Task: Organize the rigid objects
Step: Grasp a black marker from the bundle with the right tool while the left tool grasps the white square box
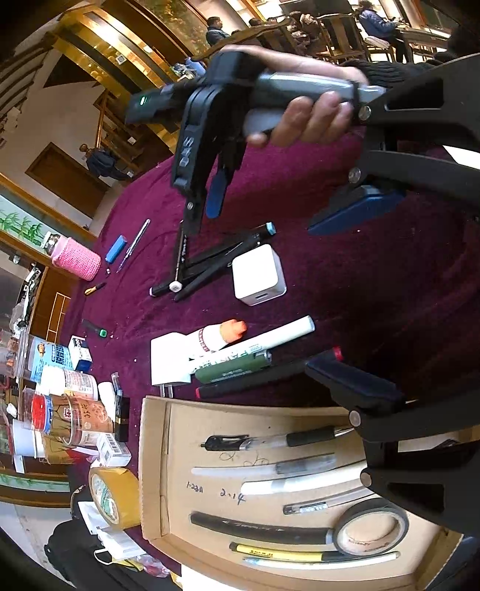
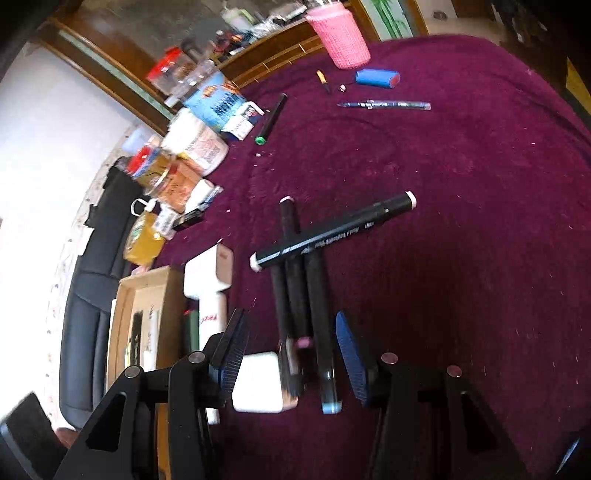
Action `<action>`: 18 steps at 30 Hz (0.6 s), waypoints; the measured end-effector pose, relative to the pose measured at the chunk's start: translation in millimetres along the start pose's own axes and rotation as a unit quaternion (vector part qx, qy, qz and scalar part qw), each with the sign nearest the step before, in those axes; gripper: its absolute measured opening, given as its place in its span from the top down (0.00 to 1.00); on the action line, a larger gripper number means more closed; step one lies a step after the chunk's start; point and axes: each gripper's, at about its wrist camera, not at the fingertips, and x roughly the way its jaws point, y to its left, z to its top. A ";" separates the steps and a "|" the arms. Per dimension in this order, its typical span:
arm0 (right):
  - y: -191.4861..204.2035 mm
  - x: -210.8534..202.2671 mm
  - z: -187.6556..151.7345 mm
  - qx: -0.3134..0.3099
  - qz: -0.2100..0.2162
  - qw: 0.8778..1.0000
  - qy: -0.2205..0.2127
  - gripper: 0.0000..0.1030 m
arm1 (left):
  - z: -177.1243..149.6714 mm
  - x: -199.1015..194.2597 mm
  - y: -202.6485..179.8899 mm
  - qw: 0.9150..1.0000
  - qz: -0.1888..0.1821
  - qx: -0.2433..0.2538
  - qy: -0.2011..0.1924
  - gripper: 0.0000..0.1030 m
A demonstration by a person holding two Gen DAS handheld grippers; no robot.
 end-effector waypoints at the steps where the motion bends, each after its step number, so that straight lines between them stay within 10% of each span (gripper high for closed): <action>1: -2.4 7.6 8.0 0.015 -0.004 1.000 0.009 0.50 | 1.1 0.2 1.5 1.000 -0.002 -0.001 -0.001 0.33; 18: -25.3 57.7 58.5 0.200 -0.078 0.976 0.015 0.50 | -4.5 5.4 20.5 1.000 -0.014 -0.003 0.010 0.33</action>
